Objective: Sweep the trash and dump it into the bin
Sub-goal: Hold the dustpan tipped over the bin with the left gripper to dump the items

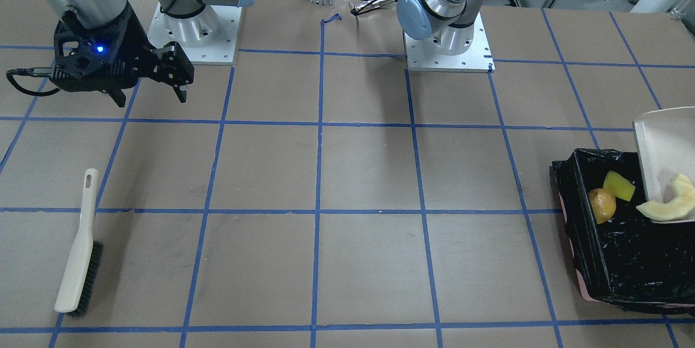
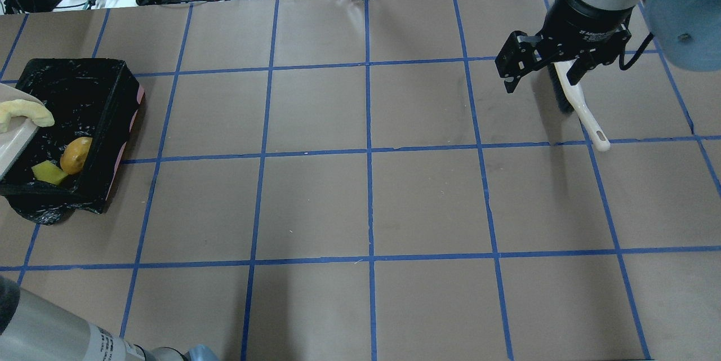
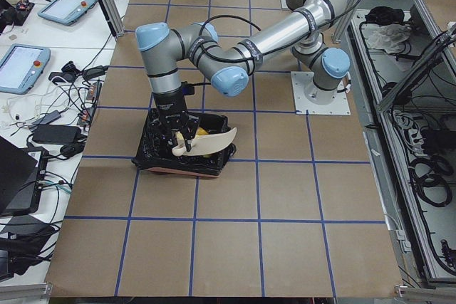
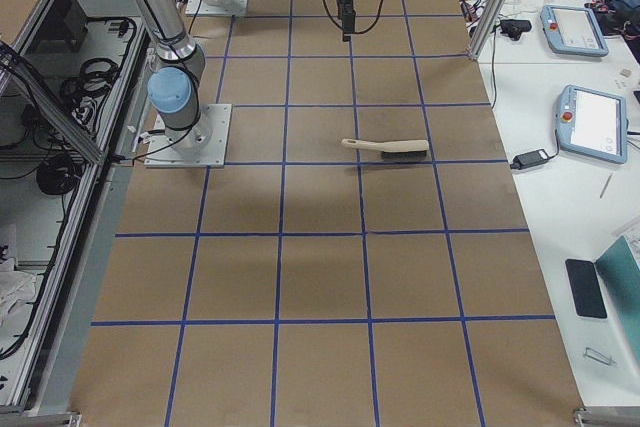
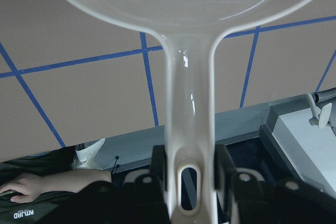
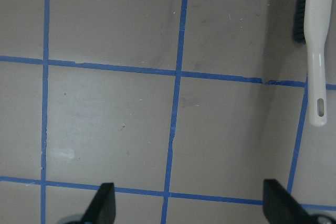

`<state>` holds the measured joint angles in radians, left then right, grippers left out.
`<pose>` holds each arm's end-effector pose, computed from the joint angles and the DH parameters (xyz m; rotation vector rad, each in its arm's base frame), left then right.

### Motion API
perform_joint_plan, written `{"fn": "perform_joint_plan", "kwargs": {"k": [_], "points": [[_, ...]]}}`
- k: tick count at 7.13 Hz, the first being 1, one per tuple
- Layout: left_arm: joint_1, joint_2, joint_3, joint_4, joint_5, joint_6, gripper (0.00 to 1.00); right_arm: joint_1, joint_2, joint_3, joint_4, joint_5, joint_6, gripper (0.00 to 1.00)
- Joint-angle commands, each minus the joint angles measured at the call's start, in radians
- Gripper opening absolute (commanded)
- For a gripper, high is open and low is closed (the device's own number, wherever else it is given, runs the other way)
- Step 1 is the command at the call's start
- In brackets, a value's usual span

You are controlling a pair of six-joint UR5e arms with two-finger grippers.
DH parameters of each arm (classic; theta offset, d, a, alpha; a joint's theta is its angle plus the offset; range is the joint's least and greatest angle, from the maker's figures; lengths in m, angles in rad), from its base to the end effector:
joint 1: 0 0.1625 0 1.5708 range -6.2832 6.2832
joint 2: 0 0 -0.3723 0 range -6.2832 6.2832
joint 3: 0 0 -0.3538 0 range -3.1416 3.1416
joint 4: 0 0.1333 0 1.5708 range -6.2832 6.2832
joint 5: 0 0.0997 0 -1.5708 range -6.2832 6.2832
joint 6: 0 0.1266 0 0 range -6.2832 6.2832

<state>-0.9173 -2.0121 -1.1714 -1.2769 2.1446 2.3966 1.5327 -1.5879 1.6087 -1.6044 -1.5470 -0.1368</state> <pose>0.3351 -0.5439 0.4062 2.0456 1.8551 0.7974 0.1191 -0.4535 0.4021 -0.1541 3.1151 -0.0231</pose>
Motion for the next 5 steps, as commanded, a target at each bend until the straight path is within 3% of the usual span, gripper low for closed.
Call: {"fn": "perform_joint_plan", "kwargs": {"k": [1,5], "points": [[-0.003,0.0,-0.002,0.008,0.008,0.001,0.0,0.0,-0.003,0.0,0.003,0.008,0.002,1.0],[-0.047,0.004,-0.004,0.053,0.069,-0.002,0.0,0.0,-0.007,0.007,0.003,-0.008,0.008,1.0]]}}
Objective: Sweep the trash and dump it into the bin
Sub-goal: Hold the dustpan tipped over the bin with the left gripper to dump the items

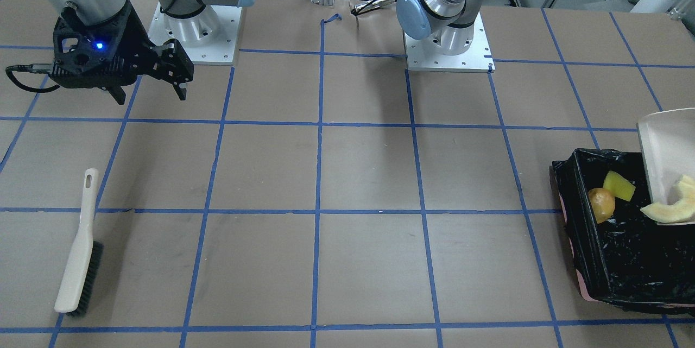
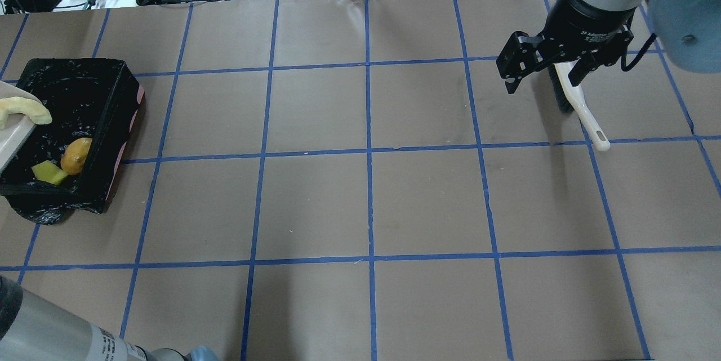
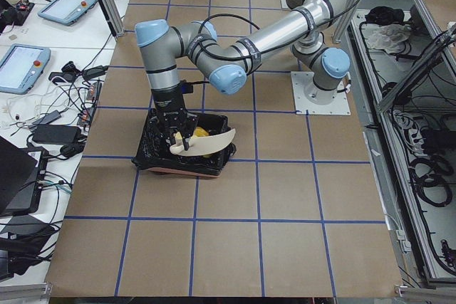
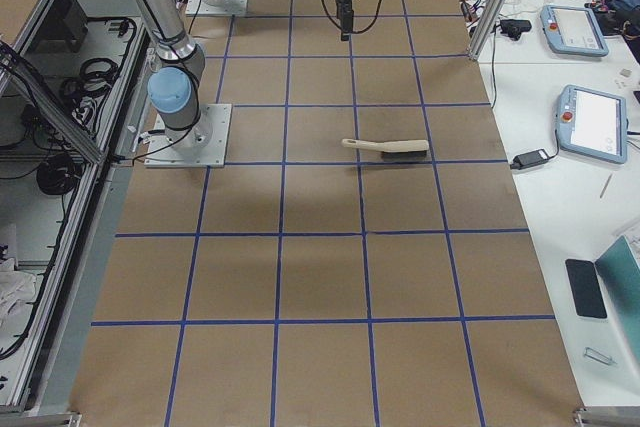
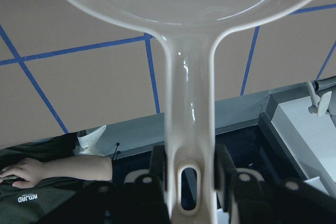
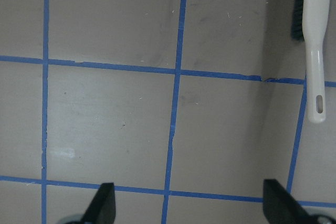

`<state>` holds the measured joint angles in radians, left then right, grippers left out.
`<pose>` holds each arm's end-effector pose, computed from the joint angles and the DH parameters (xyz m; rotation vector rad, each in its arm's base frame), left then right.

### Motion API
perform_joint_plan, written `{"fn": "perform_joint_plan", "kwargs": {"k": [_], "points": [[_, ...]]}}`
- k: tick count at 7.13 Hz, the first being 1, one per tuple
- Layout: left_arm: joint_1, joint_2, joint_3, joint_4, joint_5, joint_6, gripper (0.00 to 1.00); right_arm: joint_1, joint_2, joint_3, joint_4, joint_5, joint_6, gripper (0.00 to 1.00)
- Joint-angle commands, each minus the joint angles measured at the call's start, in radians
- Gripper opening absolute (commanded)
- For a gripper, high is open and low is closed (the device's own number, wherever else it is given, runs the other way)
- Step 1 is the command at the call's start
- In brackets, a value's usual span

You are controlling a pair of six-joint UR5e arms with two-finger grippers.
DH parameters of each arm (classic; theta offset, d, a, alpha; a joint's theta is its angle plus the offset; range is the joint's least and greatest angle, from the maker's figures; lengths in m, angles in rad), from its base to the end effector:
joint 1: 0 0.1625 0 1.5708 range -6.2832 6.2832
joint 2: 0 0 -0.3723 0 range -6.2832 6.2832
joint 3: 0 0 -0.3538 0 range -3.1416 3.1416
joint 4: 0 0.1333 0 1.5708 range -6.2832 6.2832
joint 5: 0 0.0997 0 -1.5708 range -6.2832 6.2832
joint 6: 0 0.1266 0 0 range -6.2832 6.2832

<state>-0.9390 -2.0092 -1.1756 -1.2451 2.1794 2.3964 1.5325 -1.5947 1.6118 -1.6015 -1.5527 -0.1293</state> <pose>0.3266 -0.5494 0.4123 2.0175 1.8169 0.8286 0.1184 -0.4511 0.4034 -0.1423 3.1214 -0.0235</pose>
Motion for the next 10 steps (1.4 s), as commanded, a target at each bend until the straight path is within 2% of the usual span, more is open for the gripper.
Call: {"fn": "perform_joint_plan", "kwargs": {"k": [1,8,10], "points": [[-0.038,0.003,0.001,0.024,0.066,-0.017,0.0,0.0,-0.004,0.002,-0.003,0.0,-0.003,1.0],[-0.044,0.01,-0.012,0.036,0.039,0.001,0.0,-0.002,-0.005,0.002,-0.009,0.0,0.003,1.0],[-0.038,0.026,-0.009,0.033,-0.074,0.003,0.0,-0.002,-0.007,0.002,-0.003,0.0,0.01,1.0]]}}
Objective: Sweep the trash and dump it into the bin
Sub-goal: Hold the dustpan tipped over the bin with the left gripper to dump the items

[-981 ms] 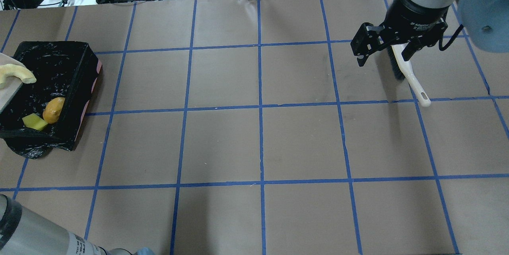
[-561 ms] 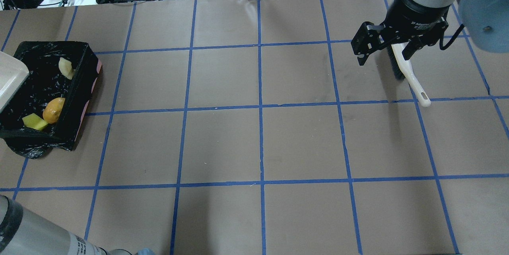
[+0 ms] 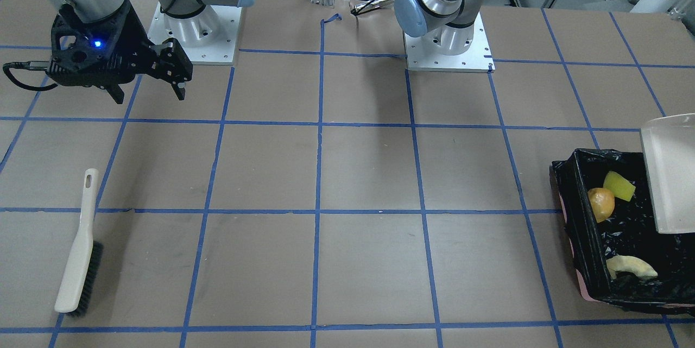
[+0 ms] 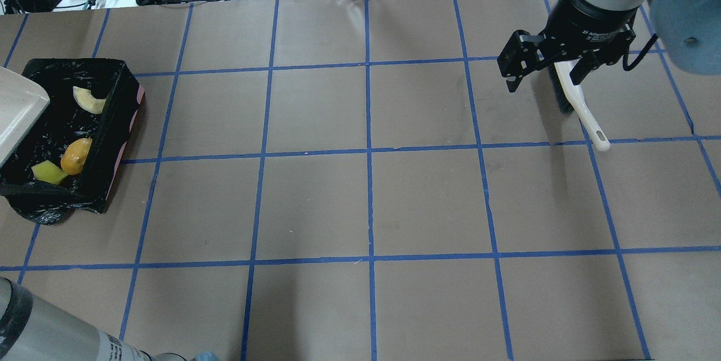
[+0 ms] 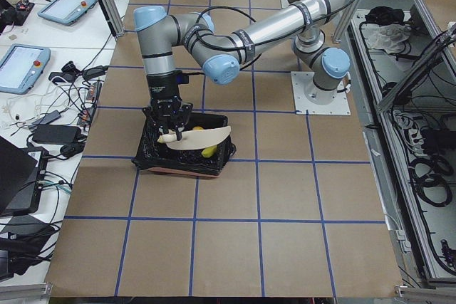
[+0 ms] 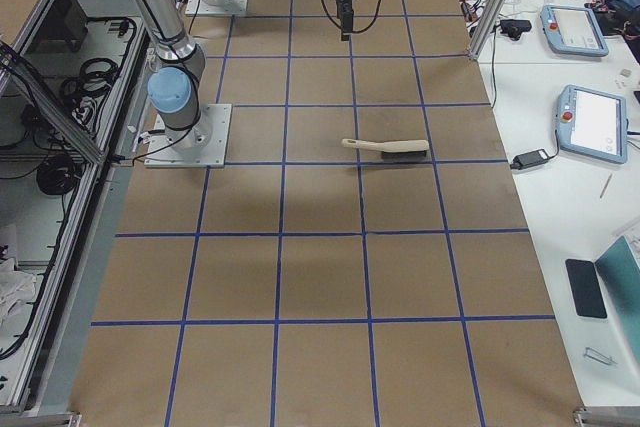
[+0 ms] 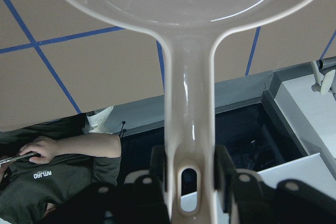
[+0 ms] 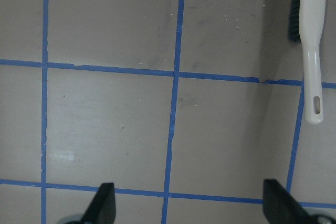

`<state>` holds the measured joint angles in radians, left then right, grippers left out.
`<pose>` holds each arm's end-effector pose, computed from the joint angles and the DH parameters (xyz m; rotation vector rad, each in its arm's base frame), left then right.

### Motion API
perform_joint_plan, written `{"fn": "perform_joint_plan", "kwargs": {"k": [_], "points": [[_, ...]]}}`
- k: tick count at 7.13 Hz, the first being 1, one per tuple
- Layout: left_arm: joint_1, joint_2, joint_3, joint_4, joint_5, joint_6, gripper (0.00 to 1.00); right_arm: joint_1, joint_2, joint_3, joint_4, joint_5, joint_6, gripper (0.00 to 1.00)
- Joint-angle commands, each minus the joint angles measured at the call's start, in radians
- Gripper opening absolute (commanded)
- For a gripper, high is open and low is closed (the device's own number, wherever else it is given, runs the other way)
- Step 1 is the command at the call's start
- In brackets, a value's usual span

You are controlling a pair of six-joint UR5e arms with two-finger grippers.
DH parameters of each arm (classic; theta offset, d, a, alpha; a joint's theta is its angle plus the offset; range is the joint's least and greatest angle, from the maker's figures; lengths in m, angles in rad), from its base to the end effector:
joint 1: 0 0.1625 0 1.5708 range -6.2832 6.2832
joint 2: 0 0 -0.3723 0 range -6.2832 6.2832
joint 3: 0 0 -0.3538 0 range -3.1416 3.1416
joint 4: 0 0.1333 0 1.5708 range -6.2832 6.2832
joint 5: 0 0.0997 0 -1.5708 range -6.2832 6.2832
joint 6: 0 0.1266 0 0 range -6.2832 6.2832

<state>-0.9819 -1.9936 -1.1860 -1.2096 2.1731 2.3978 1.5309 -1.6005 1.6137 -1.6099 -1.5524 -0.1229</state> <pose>0.3009 -0.5614 0.4213 2.0149 1.7563 0.7930 0.1177 -0.4507 0.4060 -0.1300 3.1224 -0.0427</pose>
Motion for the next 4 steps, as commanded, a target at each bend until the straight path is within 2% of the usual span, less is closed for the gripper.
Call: {"fn": "perform_joint_plan", "kwargs": {"k": [1,2,3,4], "points": [[0.006,0.024,0.002,-0.025,-0.164,0.001,0.0,0.0,-0.001,0.0,0.004,0.0,0.003,1.0],[-0.007,0.033,0.0,-0.066,-0.24,-0.012,0.0,0.0,-0.001,0.0,-0.001,0.0,0.003,1.0],[-0.021,0.038,0.0,-0.102,-0.366,-0.028,0.0,0.0,-0.001,0.0,-0.001,0.0,0.003,1.0],[-0.064,0.036,0.0,-0.148,-0.434,-0.12,0.0,0.0,-0.001,0.0,-0.001,0.0,0.003,1.0]]}}
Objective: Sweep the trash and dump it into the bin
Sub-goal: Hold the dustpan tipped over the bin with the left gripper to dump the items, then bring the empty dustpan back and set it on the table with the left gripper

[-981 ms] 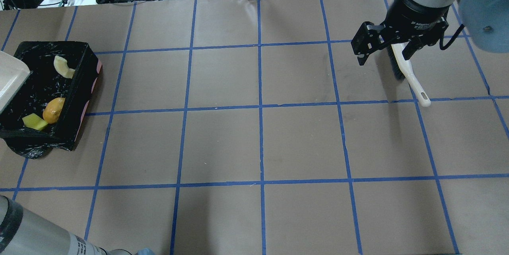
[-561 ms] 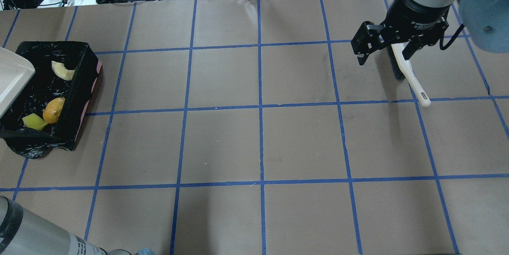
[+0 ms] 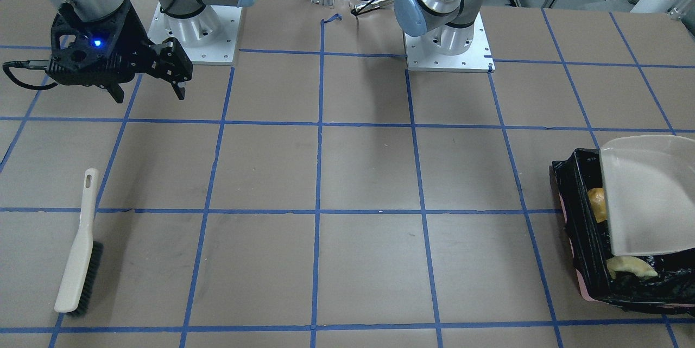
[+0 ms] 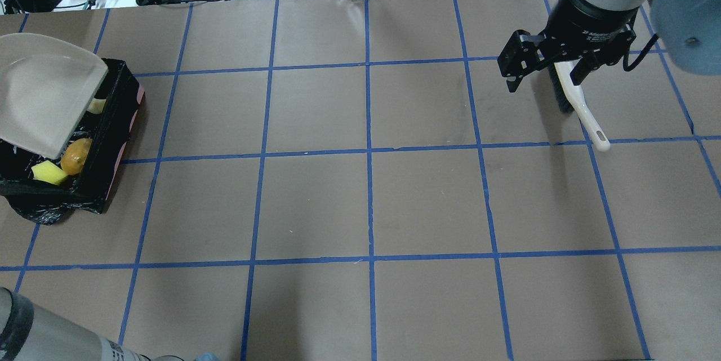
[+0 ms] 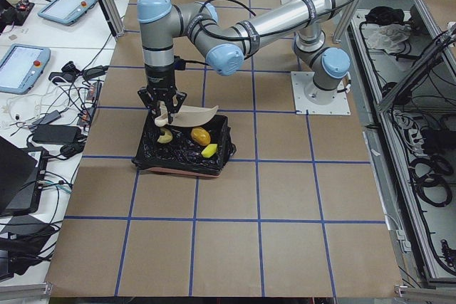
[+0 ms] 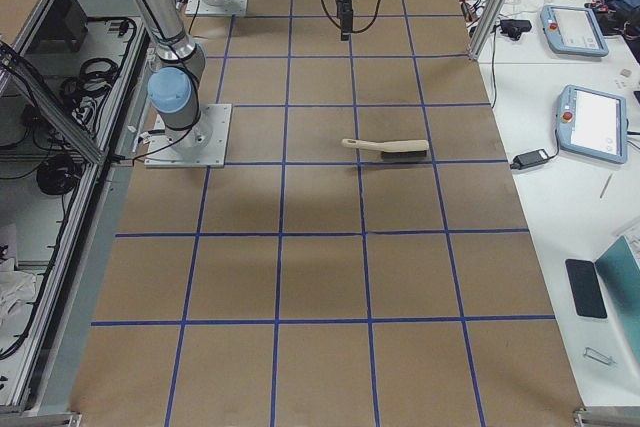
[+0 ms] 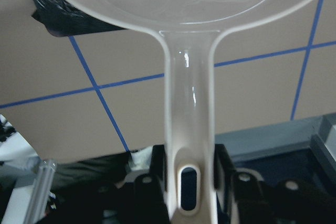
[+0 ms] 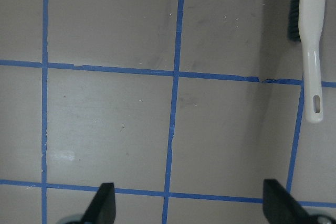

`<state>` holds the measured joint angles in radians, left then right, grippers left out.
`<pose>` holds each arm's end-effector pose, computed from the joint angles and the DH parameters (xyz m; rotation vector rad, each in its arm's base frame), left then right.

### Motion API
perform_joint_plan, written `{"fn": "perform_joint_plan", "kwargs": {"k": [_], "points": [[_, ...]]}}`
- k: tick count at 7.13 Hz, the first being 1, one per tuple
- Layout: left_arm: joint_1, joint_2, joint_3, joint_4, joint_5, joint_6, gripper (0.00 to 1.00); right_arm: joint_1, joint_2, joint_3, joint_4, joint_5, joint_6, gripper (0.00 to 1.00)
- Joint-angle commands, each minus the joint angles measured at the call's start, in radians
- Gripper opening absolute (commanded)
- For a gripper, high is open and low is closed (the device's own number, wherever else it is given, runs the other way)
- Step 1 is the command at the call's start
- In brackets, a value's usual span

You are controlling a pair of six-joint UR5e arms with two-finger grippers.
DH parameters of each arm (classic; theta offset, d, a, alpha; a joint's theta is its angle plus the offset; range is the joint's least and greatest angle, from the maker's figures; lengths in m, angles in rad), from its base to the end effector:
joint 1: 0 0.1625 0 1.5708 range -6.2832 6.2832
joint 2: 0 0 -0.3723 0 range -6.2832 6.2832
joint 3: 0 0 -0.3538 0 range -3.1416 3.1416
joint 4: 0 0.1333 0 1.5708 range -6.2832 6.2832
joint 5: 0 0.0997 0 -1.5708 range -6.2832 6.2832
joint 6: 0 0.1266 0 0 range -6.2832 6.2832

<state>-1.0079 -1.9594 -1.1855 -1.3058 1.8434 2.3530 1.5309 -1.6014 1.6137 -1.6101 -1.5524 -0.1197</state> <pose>0.2484 -0.5796 0.4139 2.1778 1.8113 0.3440 0.1178 -0.4505 0.4064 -0.1250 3.1226 -0.0443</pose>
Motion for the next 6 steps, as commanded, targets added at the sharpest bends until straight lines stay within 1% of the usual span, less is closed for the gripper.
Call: {"fn": "perform_joint_plan", "kwargs": {"k": [1,2,3,4,5,6], "points": [[-0.087,0.001,0.0,-0.108,-0.209,-0.203,0.0,0.0,0.0,0.0,-0.001,0.0,0.0,1.0],[-0.134,-0.022,-0.002,-0.113,-0.251,-0.28,0.0,-0.002,0.0,0.0,-0.001,-0.002,0.0,1.0],[-0.214,-0.033,-0.014,-0.115,-0.275,-0.396,0.0,-0.002,0.0,0.0,-0.002,-0.002,0.0,1.0],[-0.271,-0.044,-0.047,-0.113,-0.279,-0.497,0.0,-0.002,0.0,0.0,-0.002,-0.002,0.0,1.0],[-0.29,-0.062,-0.087,-0.102,-0.286,-0.576,0.0,-0.002,0.0,0.0,-0.004,-0.002,0.0,1.0],[-0.31,-0.084,-0.123,-0.086,-0.343,-0.663,0.0,-0.002,0.0,0.0,-0.002,-0.003,0.0,1.0]]}}
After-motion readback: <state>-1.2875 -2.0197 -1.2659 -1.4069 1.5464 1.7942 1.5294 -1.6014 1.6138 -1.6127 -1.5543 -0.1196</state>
